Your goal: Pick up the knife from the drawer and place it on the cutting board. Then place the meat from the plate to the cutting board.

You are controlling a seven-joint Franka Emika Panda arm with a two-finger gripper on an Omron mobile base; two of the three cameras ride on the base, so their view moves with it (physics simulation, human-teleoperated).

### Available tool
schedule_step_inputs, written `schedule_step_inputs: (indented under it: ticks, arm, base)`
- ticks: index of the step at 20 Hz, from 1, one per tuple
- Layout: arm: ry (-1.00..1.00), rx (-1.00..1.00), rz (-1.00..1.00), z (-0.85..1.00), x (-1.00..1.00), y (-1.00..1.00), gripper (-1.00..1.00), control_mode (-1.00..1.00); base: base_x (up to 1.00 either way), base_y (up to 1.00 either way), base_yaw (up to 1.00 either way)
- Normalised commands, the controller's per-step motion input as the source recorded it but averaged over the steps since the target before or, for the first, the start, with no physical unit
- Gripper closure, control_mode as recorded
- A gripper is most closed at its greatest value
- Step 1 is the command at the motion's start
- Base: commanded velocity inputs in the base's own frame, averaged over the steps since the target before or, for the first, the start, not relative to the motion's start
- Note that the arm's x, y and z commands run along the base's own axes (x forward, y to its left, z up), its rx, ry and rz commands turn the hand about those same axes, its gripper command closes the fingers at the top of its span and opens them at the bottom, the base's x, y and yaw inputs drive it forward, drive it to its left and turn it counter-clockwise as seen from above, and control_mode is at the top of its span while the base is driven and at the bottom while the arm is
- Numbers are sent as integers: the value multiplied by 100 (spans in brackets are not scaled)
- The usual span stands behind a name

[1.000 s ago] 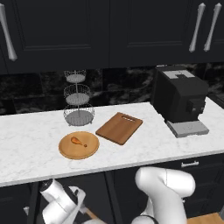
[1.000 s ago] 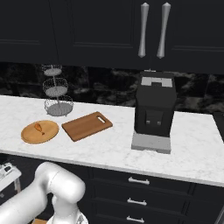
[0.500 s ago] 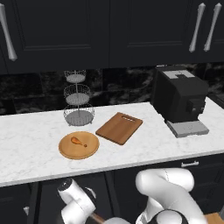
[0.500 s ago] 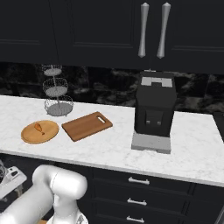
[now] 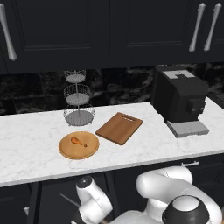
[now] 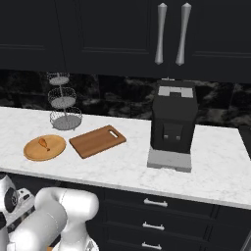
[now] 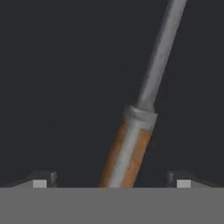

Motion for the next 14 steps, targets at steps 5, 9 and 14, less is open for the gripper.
schedule_step_inputs:
  ticks: [5, 9, 14]
  arm:
    - [11, 11, 17, -20, 10, -1, -100, -100]
    - [15, 14, 16, -25, 0, -1, -100, -100]
    - [15, 10, 5, -36, -15, 1, 100, -100]
  base:
    - [0, 0, 0]
    - [0, 0, 0]
    - [0, 0, 0]
